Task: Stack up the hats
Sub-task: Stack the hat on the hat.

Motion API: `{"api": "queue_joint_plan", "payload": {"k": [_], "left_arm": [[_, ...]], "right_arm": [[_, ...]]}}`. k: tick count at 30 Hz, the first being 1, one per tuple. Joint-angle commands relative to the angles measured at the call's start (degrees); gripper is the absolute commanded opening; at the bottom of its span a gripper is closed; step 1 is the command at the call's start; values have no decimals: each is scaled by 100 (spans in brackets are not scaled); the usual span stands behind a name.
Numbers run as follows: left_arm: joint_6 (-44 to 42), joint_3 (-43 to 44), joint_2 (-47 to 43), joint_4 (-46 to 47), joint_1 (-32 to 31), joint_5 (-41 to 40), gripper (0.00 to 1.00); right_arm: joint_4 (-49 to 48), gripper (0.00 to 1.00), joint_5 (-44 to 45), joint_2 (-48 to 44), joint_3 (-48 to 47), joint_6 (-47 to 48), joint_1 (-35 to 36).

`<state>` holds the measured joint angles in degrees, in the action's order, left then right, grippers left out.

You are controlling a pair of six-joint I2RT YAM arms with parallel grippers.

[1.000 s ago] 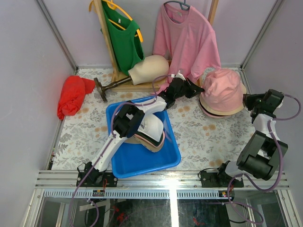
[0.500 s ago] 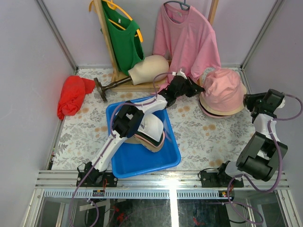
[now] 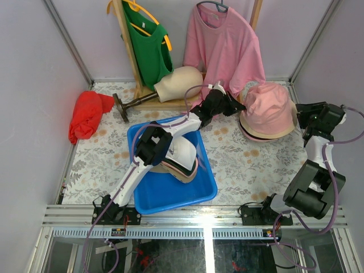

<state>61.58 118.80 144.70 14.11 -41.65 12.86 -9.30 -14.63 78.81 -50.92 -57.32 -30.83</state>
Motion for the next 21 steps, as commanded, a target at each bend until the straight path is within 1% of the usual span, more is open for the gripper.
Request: {"api": "queue_joint_plan", "payload": {"k": [1,5,14,21], "left_arm": [[-315,171,163,-254,-36,137,0],[-410,306,209,-345,-39,184,0],[-620,550,305,-521,-43,282,0],[-686,652,359,-598,-50,299,0]], "right_arm": [[-645,55,-321,-56,-167,93,-28],[-901,56,-569,103,-201,63,-19],[-1115,58,-812,430,-165,165,19],[-1472,59,-1112,619,-140,118,86]]}}
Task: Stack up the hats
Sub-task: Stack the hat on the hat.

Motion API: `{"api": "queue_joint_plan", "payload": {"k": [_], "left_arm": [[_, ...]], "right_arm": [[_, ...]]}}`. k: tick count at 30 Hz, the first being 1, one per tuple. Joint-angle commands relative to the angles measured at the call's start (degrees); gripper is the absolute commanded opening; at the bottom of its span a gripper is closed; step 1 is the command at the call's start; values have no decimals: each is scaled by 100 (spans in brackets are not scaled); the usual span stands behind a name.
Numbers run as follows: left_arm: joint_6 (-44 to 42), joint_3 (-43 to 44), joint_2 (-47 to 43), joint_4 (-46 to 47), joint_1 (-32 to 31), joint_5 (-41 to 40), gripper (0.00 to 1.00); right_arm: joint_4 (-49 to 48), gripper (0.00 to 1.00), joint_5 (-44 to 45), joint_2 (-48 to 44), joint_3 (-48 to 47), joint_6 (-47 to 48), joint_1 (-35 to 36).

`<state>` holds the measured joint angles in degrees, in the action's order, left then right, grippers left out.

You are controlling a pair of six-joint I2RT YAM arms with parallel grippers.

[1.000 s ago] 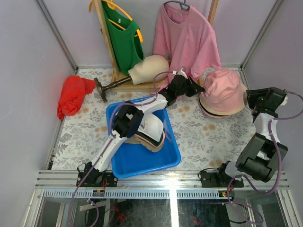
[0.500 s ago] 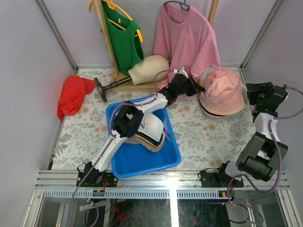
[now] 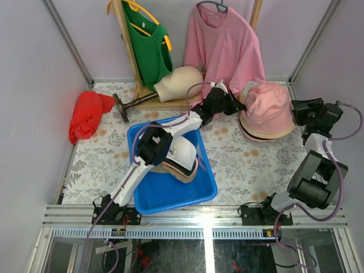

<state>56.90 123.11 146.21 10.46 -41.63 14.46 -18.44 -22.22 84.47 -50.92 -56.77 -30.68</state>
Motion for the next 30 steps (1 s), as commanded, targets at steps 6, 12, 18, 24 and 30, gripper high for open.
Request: {"api": "queue_joint_plan", "payload": {"k": [6,12,18,24,30], "left_arm": [[-258,455,322,-364,-91,136,0],[-294,603,376,-460,-119,130,0],[-320,676,405,-507,-146,131,0],[-313,748,440,-544,-156,156,0],[-331,713,413,-571,-164,171,0]], "right_arm": [[-907,59,-679,180,-119,-101,102],[-1077,59,-886,285,-44,-173,123],[-1286,54,-1005,343,52,-315,124],[-1556,24,-1159,435,184,-577,124],[-1396,1,-1129,384,170,-550,123]]}}
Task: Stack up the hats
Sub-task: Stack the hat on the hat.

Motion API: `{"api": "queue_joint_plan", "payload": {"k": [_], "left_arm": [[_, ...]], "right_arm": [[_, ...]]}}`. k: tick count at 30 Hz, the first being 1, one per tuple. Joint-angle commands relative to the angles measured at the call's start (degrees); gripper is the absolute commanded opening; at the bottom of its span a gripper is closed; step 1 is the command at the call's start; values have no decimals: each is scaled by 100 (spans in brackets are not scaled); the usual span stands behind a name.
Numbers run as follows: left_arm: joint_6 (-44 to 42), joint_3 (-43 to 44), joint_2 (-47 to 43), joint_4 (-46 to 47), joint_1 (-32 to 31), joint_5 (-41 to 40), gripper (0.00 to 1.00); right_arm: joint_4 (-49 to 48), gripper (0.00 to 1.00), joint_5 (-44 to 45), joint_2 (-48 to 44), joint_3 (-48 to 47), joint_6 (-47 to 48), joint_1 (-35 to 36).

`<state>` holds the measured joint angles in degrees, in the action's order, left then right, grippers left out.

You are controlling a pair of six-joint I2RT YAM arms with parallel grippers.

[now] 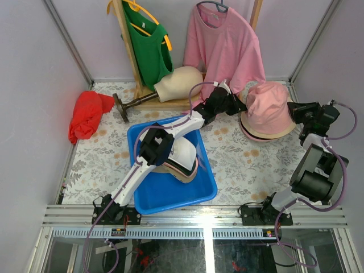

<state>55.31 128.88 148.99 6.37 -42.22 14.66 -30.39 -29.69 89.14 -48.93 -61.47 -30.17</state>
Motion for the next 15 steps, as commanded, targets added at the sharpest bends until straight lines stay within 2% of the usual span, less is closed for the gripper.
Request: {"api": "queue_joint_plan", "payload": {"k": [1,5,15], "left_arm": [[-182,111,110,-162,-101,155,0],[-195,-156,-74,-129,-98,57,0],[-184,-801,-470,-140,-8,-207,0]], "right_arm": [[-160,0,-369,-96,-29,-72,75],[62,0,-209,-221,-22,-11,73],[1304,0,872,-812,-76,438,-16]]}}
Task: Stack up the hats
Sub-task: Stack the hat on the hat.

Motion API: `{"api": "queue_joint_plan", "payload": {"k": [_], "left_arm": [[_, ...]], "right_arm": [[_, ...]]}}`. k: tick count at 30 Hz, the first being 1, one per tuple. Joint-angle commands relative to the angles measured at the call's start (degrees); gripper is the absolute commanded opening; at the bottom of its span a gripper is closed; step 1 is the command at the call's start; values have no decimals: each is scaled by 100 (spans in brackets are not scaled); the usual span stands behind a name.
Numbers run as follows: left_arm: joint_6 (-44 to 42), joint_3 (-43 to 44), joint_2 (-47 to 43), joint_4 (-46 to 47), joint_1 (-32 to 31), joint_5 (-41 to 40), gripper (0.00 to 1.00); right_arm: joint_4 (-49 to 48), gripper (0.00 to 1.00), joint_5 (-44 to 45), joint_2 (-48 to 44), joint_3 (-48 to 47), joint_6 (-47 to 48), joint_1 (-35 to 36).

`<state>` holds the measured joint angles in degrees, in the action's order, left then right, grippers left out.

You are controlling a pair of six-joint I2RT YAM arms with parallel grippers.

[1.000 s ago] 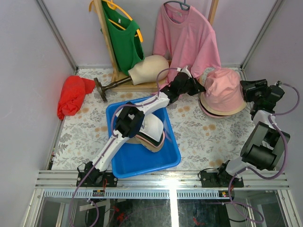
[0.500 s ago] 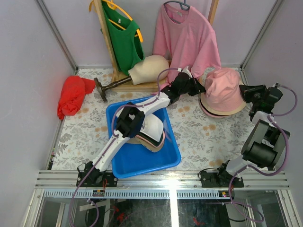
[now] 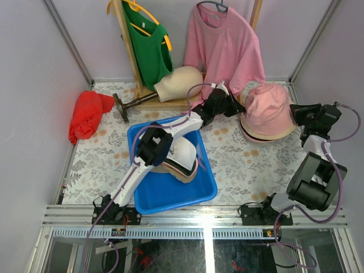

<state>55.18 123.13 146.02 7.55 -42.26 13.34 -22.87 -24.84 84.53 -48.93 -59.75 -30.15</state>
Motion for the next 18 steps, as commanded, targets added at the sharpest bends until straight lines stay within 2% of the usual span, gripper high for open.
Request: {"api": "queue_joint_plan", "payload": {"k": [1,12,18], "left_arm": [[-180,-224,-187,-274,-2,-70,0],[-268,-227,-200,-419,9,-10,0],[-258,-279,-172,-396,12,99,0]], "right_arm": [[623,0,444,-386,-59,283,-42],[1219,0,889,-543,-4,366,-222],[1703,0,1405,-409,-194,589,-235]]}}
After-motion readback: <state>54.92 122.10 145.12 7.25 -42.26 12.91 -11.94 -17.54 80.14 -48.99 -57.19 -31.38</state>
